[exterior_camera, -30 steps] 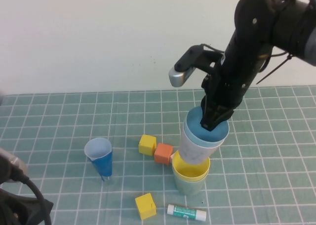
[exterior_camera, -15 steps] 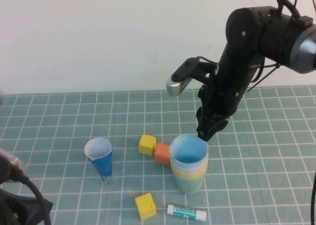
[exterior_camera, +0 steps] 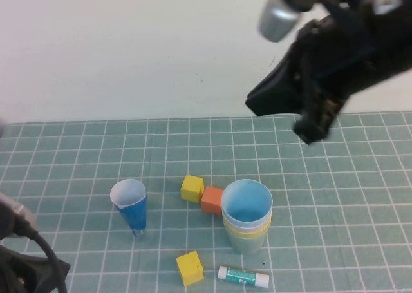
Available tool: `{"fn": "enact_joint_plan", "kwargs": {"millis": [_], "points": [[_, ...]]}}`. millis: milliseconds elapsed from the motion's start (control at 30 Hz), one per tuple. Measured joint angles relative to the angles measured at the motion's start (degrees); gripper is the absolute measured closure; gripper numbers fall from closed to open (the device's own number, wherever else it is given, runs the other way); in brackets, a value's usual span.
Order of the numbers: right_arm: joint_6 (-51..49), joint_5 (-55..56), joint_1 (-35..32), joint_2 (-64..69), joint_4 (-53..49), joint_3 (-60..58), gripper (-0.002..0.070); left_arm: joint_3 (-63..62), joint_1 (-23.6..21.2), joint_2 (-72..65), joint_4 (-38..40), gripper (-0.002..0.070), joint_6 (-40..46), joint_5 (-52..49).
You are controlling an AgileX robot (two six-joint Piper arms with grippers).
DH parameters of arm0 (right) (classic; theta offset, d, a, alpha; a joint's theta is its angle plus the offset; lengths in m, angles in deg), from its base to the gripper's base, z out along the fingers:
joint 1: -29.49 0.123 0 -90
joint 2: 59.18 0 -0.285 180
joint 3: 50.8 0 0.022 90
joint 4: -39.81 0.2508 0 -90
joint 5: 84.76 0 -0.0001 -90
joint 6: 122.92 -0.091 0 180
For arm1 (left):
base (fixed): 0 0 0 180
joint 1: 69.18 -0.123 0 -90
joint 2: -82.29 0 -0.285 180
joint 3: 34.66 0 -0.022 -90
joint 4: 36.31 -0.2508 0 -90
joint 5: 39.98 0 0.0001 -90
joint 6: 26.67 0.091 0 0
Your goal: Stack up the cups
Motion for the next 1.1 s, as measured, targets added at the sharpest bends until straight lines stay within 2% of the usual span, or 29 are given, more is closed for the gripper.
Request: {"fn": "enact_joint_plan", "kwargs": {"millis": [467, 700, 867, 1100], "points": [[2.6, 30.1, 1.7, -46.8, 1.2, -41.1, 0.0678, 0.0, 0.0, 0.0, 0.8, 0.0677, 0.1, -2.7], [0.2, 31.9, 1.7, -59.3, 0.0, -48.9, 0.0678, 0.0, 0.0, 0.0, 0.8, 0.0677, 0.1, -2.8], [-0.7, 30.5, 1.7, -60.5, -0.7, -50.9, 0.0678, 0.0, 0.0, 0.0, 1.1, 0.0677, 0.1, -2.8], [-1.3, 22.3, 1.7, -60.5, -2.5, -51.3, 0.0678, 0.0, 0.0, 0.0, 1.1, 0.0677, 0.1, -2.9]]}}
